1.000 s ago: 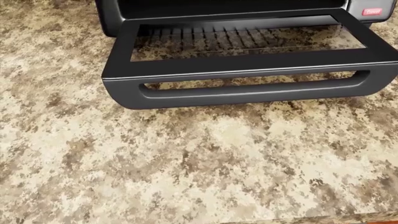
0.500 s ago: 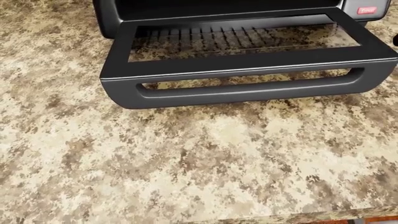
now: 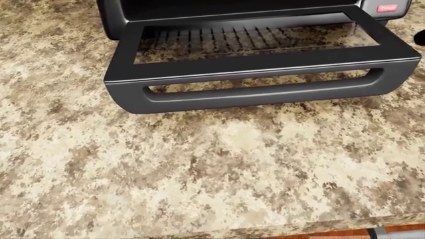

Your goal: Close the toaster oven door.

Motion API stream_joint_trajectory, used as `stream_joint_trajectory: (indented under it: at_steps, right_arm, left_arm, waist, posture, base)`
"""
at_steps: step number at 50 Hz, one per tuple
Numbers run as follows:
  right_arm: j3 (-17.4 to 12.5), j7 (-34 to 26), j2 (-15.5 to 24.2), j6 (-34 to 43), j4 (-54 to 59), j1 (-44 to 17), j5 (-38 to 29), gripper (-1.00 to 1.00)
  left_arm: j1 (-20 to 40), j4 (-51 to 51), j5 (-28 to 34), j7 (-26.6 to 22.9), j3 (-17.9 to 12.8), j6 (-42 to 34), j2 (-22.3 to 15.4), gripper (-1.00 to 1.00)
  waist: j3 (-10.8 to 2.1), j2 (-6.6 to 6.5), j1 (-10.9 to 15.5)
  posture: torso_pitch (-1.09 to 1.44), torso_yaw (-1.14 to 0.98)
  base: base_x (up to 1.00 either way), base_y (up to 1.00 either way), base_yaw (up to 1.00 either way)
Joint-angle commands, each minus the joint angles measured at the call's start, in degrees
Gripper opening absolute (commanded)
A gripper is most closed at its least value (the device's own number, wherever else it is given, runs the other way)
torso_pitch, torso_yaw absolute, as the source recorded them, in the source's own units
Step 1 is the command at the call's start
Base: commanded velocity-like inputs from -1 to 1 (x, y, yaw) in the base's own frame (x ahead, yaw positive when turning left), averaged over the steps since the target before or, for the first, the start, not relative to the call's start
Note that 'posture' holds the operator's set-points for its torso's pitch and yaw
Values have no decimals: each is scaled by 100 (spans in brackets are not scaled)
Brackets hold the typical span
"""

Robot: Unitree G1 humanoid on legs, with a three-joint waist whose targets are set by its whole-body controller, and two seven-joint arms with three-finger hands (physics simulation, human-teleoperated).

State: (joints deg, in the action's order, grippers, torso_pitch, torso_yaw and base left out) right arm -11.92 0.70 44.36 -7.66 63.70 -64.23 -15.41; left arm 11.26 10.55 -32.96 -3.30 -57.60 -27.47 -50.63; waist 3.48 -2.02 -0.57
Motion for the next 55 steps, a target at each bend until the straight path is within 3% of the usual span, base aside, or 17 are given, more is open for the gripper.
stream_joint_trajectory:
  at_steps: [1,55]
  right_arm:
    - [-42,38,97,-125,-235,-258,9,100]
    - [207,311,-191,-373,96,-541,-880,100]
  left_arm:
    - [77,128,3,-2,-90,160,-172,100]
    - [68,121,-9,-7,-127,134,-196,100]
  waist:
    - [-134,2,2]
    - [-135,-25,0]
  posture:
    - [0,0]
    - [0,0]
  base:
    - [0,0,0]
    - [0,0,0]
